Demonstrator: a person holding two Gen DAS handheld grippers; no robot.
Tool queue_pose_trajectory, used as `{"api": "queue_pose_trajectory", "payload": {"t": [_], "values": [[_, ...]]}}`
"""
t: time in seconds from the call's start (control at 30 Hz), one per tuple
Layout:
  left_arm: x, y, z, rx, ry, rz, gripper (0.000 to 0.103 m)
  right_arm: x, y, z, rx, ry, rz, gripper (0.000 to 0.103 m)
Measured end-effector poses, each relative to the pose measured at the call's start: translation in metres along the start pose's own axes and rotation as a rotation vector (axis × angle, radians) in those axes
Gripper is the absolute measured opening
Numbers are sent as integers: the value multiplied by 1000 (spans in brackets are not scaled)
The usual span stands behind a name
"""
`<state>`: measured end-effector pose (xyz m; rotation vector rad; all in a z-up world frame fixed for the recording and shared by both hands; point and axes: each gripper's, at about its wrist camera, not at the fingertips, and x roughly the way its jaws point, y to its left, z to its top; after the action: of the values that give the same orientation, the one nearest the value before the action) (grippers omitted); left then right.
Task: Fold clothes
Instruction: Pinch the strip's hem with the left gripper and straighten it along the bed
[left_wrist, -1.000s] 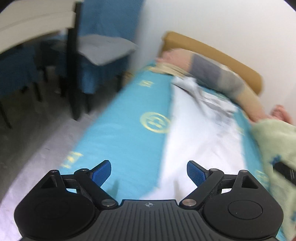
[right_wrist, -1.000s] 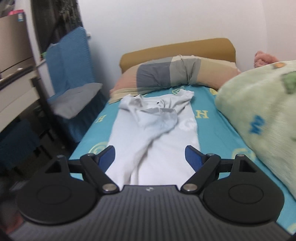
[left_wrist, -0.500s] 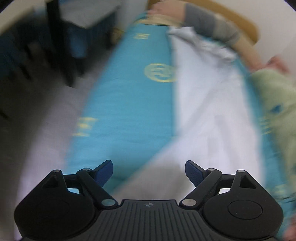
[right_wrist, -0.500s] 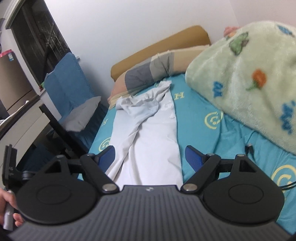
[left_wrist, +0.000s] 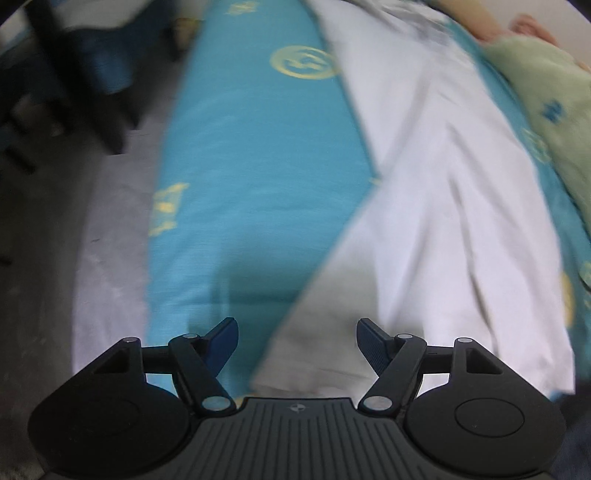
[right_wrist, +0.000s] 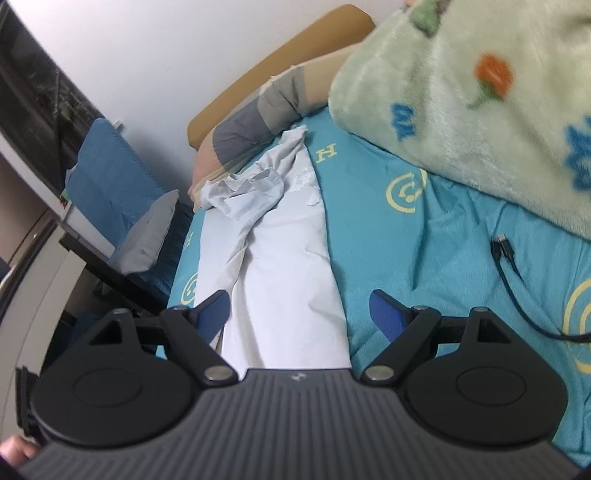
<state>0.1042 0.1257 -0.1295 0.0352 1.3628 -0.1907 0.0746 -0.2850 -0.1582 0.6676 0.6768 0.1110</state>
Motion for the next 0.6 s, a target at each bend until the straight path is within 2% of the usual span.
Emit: {"api": "queue_pose_trajectory", "payload": {"t": [0.1,0.13,0.2,0.23,0.27,0.37,0.5,0.6], "values": [[4,-8,-1,43,7,12,71,2,0,-1,-2,9,-5,84],[5,-10,-2,57,8,20,67,3,1,-2,-11,12,-11,84],[6,-15,-2,84,9,34,32,3,3,-4,-28,17,-23,84],[4,-18,-3,99,3,46,21,3,3,-4,-30,19,-24,84],[-1,-21,-4,115,-9,62,4,3,2,-4,-29,21,-22,84],[-27,-35,-7,164,-66,84,4,2,1,-4,-17,21,-23,84],[-79,-80,-24,274,-165,89,4,-2,-1,-4,-2,22,-26,84],[-112,-120,-37,331,-223,63,4,-8,2,-3,-25,-20,-82,84]]}}
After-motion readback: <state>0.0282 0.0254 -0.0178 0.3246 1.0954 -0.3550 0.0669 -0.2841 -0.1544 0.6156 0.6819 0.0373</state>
